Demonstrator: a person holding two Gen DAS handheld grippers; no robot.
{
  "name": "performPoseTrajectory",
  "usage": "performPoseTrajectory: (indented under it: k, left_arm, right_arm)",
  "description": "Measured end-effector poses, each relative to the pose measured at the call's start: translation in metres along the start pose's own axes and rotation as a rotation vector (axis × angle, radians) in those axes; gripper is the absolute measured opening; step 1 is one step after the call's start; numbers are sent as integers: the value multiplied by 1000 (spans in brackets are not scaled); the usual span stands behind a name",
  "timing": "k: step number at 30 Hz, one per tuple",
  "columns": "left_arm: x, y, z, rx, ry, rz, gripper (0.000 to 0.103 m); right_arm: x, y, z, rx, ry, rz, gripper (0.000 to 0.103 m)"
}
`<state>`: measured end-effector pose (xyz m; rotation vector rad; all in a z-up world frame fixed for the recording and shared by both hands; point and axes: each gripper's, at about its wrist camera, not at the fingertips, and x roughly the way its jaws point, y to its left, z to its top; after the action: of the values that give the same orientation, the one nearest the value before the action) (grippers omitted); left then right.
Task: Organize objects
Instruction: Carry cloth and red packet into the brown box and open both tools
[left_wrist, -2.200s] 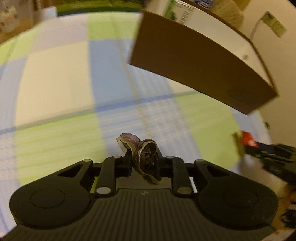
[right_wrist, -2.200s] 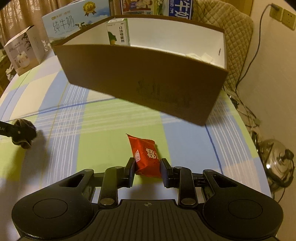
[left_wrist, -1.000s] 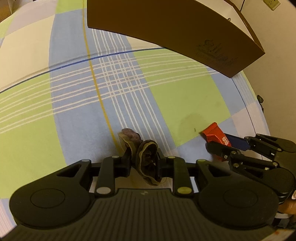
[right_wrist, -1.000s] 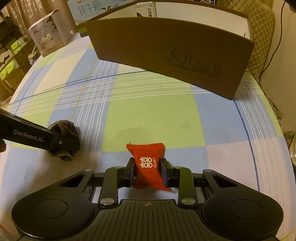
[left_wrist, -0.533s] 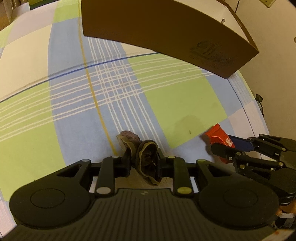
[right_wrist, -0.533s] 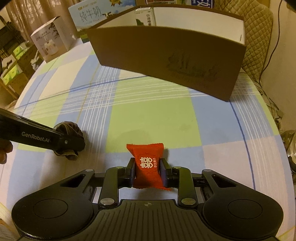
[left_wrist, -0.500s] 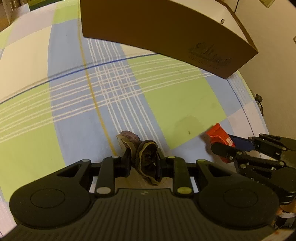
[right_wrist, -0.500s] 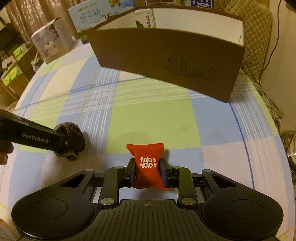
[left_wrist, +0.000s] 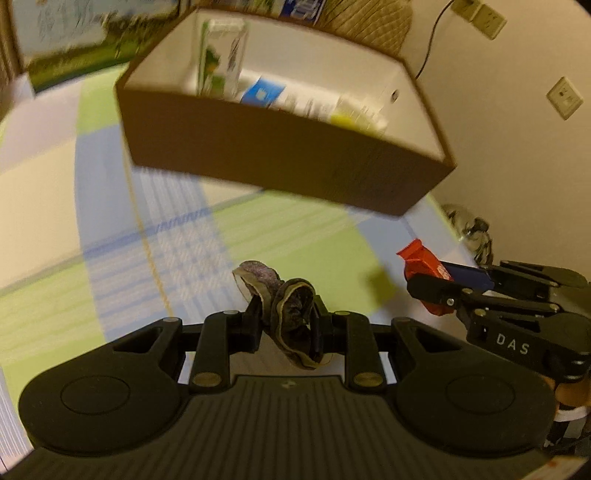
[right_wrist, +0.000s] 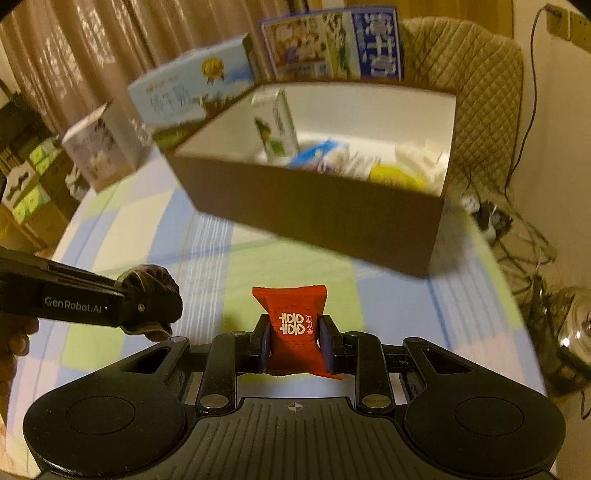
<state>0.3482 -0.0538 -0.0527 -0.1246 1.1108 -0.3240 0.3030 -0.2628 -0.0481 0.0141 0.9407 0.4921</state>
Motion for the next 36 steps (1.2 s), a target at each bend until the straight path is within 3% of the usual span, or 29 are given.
performPoseTrajectory:
  k: [9,17,27,36]
  left_arm:
    - [-8,-23,76,73,-121,-15,21]
    - [21,-36,148,134,-163,-18,21]
    - [92,-37,219,223,-93,20,21]
    - [143,-32,251,295,-12,56,22]
  right_arm:
    - [-9,-19,73,34,-134,-5,24]
    - [19,-45,134,73,-178,-14,24]
    - [88,-86,179,120,-104,-54,24]
    - [126,-106,202,129,-63,-96,24]
